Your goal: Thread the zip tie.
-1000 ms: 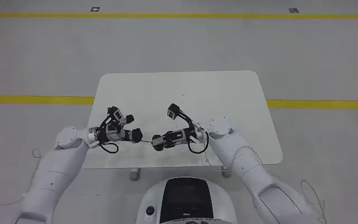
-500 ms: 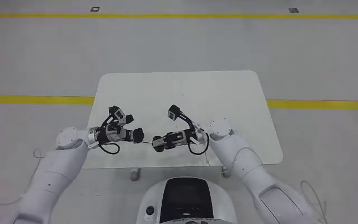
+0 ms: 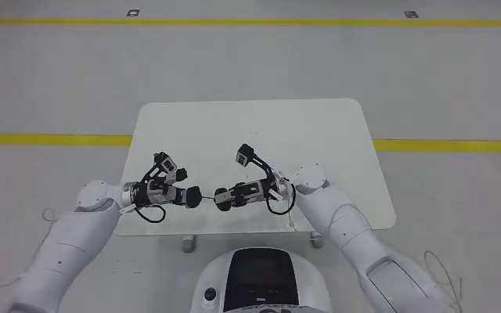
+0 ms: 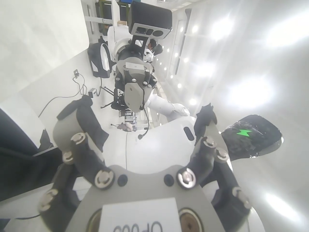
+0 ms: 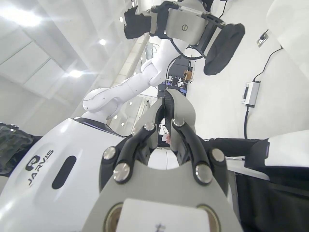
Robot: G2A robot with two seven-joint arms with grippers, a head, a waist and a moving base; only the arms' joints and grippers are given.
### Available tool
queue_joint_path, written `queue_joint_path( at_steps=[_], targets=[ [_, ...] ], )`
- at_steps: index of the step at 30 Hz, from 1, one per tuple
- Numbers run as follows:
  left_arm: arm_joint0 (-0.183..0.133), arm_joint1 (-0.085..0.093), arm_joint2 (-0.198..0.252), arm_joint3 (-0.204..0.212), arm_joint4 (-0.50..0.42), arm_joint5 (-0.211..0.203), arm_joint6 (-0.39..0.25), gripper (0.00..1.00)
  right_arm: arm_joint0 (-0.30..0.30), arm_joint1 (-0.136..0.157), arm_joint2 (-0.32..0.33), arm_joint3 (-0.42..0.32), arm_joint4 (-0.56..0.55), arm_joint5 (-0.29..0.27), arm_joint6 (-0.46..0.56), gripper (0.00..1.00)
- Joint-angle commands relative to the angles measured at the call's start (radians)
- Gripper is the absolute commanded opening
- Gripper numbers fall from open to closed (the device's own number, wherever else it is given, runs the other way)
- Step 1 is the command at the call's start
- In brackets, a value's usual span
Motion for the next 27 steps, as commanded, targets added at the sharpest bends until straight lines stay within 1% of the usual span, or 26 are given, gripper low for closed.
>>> queue_joint_path(
  at_steps=[1, 2, 3, 4, 6, 8, 10, 14, 19, 20, 27],
  targets=[
    [0.000, 0.000, 0.000, 0.000, 0.000, 0.000, 0.000, 1.00, 0.000, 0.000, 0.000, 0.000, 0.000, 0.000, 0.000, 0.00],
    [0.000, 0.000, 0.000, 0.000, 0.000, 0.000, 0.000, 1.00, 0.000, 0.000, 0.000, 0.000, 0.000, 0.000, 0.000, 0.00],
    [0.002, -0.001, 0.001, -0.005, 0.001, 0.008, 0.019, 1.00, 0.000, 0.000, 0.000, 0.000, 0.000, 0.000, 0.000, 0.00],
    [0.002, -0.002, 0.001, -0.006, 0.002, 0.015, 0.024, 1.00, -0.008, 0.001, 0.000, -0.006, -0.001, 0.004, -0.018, 0.00],
    [0.001, -0.001, -0.004, -0.001, -0.009, 0.032, 0.000, 1.00, -0.018, 0.006, 0.005, -0.017, -0.005, 0.006, -0.017, 0.00],
    [0.004, 0.003, 0.002, -0.015, -0.022, 0.057, 0.000, 1.00, -0.028, 0.012, 0.010, -0.029, 0.008, 0.004, 0.000, 0.00],
    [0.009, 0.011, 0.010, -0.037, -0.041, 0.073, 0.000, 1.00, -0.032, 0.021, 0.005, -0.040, 0.014, 0.002, 0.000, 0.00],
    [0.009, 0.034, 0.019, -0.041, -0.077, 0.087, 0.000, 1.00, -0.032, 0.037, -0.014, -0.055, 0.044, 0.000, 0.000, 0.00],
    [-0.007, 0.058, 0.045, -0.028, -0.104, 0.086, 0.000, 1.00, -0.018, 0.059, -0.047, -0.062, 0.084, 0.000, 0.000, 0.00],
    [-0.012, 0.064, 0.056, -0.041, -0.111, 0.077, 0.000, 1.00, -0.013, 0.065, -0.058, -0.063, 0.096, 0.000, 0.000, 0.00],
    [-0.012, 0.065, 0.059, -0.042, -0.112, 0.075, 0.000, 1.00, -0.013, 0.065, -0.058, -0.063, 0.096, 0.000, 0.000, 0.00]
  ],
)
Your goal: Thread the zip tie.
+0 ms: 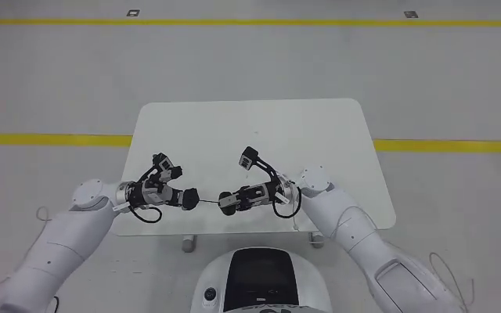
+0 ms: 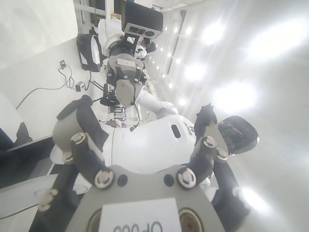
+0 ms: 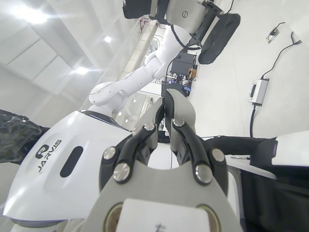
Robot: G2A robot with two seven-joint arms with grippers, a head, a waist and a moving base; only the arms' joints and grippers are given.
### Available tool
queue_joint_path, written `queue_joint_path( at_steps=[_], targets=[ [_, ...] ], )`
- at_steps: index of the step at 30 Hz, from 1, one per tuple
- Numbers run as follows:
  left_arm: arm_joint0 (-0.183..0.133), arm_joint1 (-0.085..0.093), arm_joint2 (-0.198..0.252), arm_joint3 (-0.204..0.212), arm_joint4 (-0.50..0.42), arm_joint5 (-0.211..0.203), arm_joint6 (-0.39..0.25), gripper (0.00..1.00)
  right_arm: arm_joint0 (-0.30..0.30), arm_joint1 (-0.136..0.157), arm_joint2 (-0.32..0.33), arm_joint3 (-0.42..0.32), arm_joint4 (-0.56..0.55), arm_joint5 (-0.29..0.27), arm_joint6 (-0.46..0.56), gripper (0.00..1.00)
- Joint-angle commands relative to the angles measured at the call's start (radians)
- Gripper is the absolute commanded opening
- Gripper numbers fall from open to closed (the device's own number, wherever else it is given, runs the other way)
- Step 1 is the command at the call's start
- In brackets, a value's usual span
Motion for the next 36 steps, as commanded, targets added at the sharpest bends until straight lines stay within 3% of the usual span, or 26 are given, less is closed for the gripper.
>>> queue_joint_path(
  at_steps=[1, 3, 7, 15, 16, 18, 19, 29, 36],
  targets=[
    [0.000, 0.000, 0.000, 0.000, 0.000, 0.000, 0.000, 1.00, 0.000, 0.000, 0.000, 0.000, 0.000, 0.000, 0.000, 0.00],
    [0.004, -0.004, -0.001, 0.001, -0.014, 0.009, 0.041, 1.00, -0.007, 0.002, 0.004, -0.002, -0.008, 0.003, -0.032, 0.00],
    [0.004, -0.008, -0.007, 0.020, -0.035, 0.034, 0.002, 1.00, -0.018, 0.010, 0.020, -0.002, -0.017, 0.000, -0.052, 0.00],
    [0.009, -0.013, -0.007, 0.032, -0.036, 0.045, 0.000, 1.00, -0.016, 0.009, 0.037, 0.010, -0.009, 0.000, -0.038, 0.00],
    [0.009, -0.013, -0.006, 0.033, -0.034, 0.046, 0.000, 0.96, -0.015, 0.008, 0.037, 0.014, -0.009, 0.000, -0.035, 0.00],
    [0.008, -0.014, -0.003, 0.034, -0.030, 0.050, 0.000, 0.74, -0.012, 0.004, 0.037, 0.023, -0.005, 0.000, -0.025, 0.00],
    [0.008, -0.014, -0.002, 0.034, -0.031, 0.050, 0.000, 0.58, -0.010, 0.002, 0.037, 0.027, -0.005, 0.000, -0.023, 0.00],
    [0.002, -0.016, 0.019, 0.038, -0.031, 0.058, 0.000, 0.35, -0.001, -0.017, 0.049, 0.069, 0.000, 0.000, -0.008, 0.00],
    [0.001, -0.014, 0.032, 0.038, -0.032, 0.060, 0.000, 0.33, 0.000, -0.026, 0.064, 0.084, -0.013, 0.000, 0.000, 0.00]
  ],
)
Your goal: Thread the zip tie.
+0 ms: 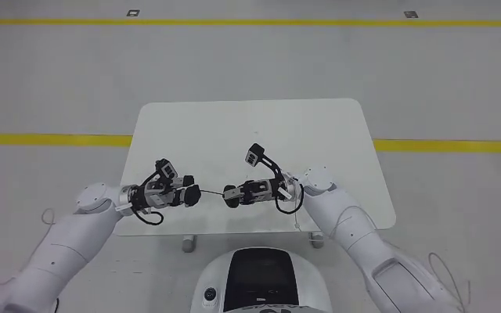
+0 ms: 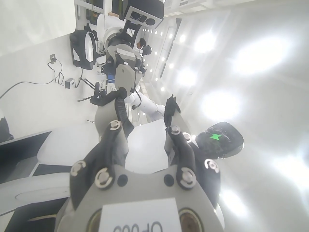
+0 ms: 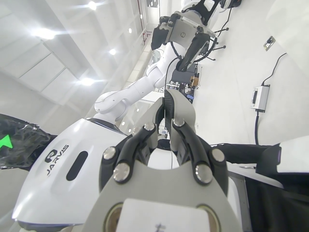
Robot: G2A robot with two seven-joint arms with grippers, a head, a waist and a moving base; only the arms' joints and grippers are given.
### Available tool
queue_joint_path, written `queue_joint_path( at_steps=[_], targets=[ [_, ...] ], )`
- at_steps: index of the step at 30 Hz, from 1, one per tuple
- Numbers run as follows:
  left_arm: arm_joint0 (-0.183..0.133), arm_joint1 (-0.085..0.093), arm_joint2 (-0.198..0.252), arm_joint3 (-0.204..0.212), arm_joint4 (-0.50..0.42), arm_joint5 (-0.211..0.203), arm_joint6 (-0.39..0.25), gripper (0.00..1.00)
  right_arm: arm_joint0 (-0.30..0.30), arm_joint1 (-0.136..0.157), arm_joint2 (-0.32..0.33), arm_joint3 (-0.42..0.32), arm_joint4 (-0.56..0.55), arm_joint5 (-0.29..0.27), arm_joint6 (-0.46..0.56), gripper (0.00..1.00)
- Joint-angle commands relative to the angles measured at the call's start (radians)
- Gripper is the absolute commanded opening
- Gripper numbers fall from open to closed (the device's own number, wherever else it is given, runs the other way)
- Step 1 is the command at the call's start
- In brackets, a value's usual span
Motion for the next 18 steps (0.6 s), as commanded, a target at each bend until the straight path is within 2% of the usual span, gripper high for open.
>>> queue_joint_path(
  at_steps=[1, 10, 14, 18],
  targets=[
    [-0.001, 0.001, 0.005, -0.001, 0.001, 0.002, 0.000, 0.32, 0.000, -0.002, 0.005, 0.002, -0.005, 0.000, 0.001, 0.00],
    [-0.005, 0.005, 0.020, -0.003, 0.003, -0.005, 0.000, 0.24, -0.004, -0.011, 0.004, 0.008, -0.022, 0.000, 0.001, 0.00],
    [-0.006, 0.007, 0.026, -0.007, 0.004, -0.010, 0.000, 0.16, -0.002, -0.013, 0.000, 0.013, -0.021, 0.000, 0.001, 0.00],
    [-0.008, 0.010, 0.032, -0.008, 0.004, -0.013, 0.000, 0.14, -0.003, -0.013, 0.001, 0.013, -0.020, 0.000, 0.001, 0.00]
  ],
)
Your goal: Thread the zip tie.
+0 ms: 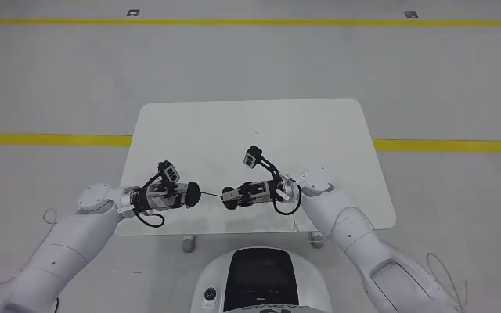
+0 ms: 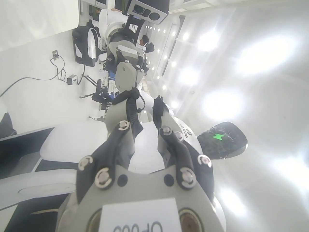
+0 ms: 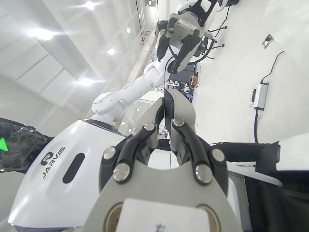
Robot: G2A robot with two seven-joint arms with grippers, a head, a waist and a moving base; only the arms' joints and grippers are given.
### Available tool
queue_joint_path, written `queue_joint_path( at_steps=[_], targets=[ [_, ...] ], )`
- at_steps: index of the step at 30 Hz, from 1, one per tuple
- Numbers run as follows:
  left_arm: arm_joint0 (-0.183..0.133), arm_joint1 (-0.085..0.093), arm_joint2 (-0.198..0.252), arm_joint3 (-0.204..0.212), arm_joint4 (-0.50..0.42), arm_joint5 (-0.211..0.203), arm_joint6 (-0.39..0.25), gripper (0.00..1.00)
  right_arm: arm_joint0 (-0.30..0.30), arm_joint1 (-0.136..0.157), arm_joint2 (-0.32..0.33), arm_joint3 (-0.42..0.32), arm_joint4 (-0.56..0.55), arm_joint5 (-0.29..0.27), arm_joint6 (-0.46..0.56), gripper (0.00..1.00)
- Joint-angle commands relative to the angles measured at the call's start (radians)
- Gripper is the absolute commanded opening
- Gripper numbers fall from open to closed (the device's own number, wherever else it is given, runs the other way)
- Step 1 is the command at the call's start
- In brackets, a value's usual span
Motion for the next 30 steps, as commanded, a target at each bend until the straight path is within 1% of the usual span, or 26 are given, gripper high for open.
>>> queue_joint_path(
  at_steps=[1, 3, 12, 14, 18, 20, 22, 26, 27, 28, 29, 30],
  targets=[
    [-0.001, 0.001, 0.003, 0.000, -0.001, -0.002, 0.000, 0.14, -0.001, 0.001, 0.002, -0.002, -0.001, 0.000, 0.000, 0.00],
    [-0.002, 0.002, 0.005, 0.000, -0.001, -0.003, 0.000, 0.11, -0.002, 0.001, 0.003, -0.003, -0.002, 0.000, 0.000, 0.00],
    [-0.005, 0.007, 0.015, 0.000, -0.007, -0.011, 0.000, 0.10, -0.007, 0.006, 0.007, -0.011, -0.007, 0.000, 0.000, 0.00],
    [-0.006, 0.008, 0.017, 0.001, -0.008, -0.011, 0.000, 0.08, -0.008, 0.006, 0.004, -0.010, -0.006, 0.000, 0.000, 0.00],
    [-0.009, 0.010, 0.022, 0.000, -0.010, -0.014, 0.000, 0.07, -0.006, 0.008, -0.002, -0.007, -0.003, 0.000, 0.000, 0.00],
    [-0.010, 0.010, 0.024, 0.000, -0.010, -0.015, 0.000, 0.05, -0.005, 0.008, -0.005, -0.005, -0.001, 0.000, 0.000, 0.00],
    [-0.011, 0.011, 0.026, 0.000, -0.011, -0.016, 0.000, 0.00, -0.003, 0.009, -0.008, -0.003, 0.001, 0.000, 0.000, 0.00],
    [-0.014, 0.012, 0.028, 0.012, -0.006, -0.025, 0.000, 0.00, -0.001, 0.010, -0.013, 0.004, 0.003, 0.000, 0.000, 0.00],
    [-0.015, 0.012, 0.028, 0.016, -0.003, -0.030, 0.000, 0.00, 0.001, 0.011, -0.014, 0.008, 0.003, 0.000, 0.000, 0.09],
    [-0.016, 0.012, 0.028, 0.020, 0.000, -0.034, 0.000, 0.00, 0.003, 0.011, -0.015, 0.012, 0.004, 0.000, 0.000, 0.42],
    [-0.017, 0.012, 0.027, 0.025, 0.003, -0.040, 0.000, 0.00, 0.004, 0.011, -0.016, 0.014, 0.005, 0.000, 0.000, 0.90],
    [-0.018, 0.012, 0.025, 0.031, 0.008, -0.050, 0.000, 0.00, 0.005, 0.011, -0.018, 0.016, 0.007, 0.000, 0.000, 1.00]
  ],
)
